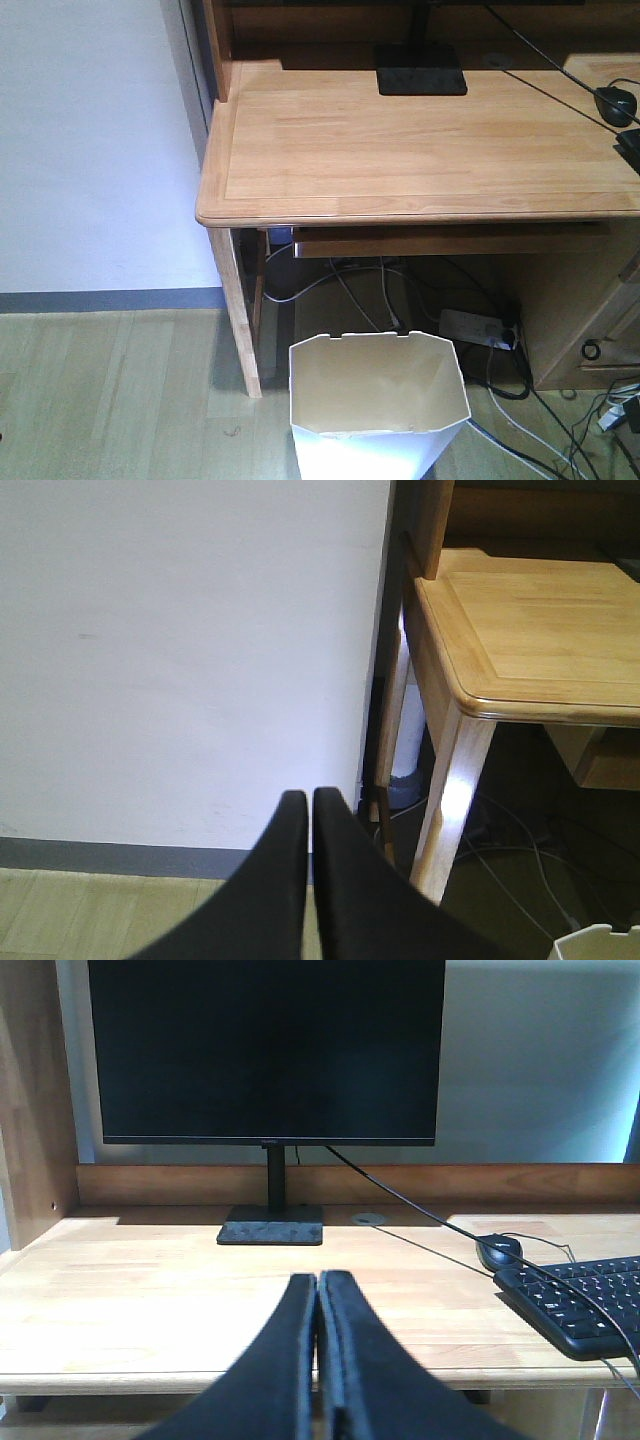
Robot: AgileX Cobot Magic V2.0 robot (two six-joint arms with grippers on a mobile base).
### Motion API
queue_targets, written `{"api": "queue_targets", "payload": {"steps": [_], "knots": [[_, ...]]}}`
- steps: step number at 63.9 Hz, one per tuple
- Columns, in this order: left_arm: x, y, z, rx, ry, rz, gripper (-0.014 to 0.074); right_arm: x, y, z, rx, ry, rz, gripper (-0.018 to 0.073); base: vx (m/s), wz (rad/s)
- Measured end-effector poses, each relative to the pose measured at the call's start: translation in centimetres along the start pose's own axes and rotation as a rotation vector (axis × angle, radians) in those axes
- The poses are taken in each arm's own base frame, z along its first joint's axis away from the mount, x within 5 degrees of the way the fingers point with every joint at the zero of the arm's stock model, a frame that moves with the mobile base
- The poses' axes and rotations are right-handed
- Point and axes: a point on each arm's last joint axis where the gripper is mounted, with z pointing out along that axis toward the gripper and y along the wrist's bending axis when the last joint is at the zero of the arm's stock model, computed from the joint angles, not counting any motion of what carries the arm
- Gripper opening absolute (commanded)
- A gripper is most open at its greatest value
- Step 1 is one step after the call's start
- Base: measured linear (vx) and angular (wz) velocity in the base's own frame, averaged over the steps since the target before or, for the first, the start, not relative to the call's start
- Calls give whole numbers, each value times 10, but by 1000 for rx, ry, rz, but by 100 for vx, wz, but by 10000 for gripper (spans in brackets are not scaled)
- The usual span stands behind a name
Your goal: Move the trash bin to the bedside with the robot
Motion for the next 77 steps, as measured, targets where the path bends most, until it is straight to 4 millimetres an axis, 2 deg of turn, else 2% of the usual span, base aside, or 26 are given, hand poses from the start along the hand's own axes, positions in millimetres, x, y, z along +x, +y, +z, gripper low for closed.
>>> {"api": "queue_targets", "payload": {"steps": [68,77], "knots": [[0,0,0,0,0,0,-6,0,0,0,0,0,0,-9,0,0],[0,0,0,0,0,0,-6,-6,0,0,4,-63,-12,-9,0,0]]}}
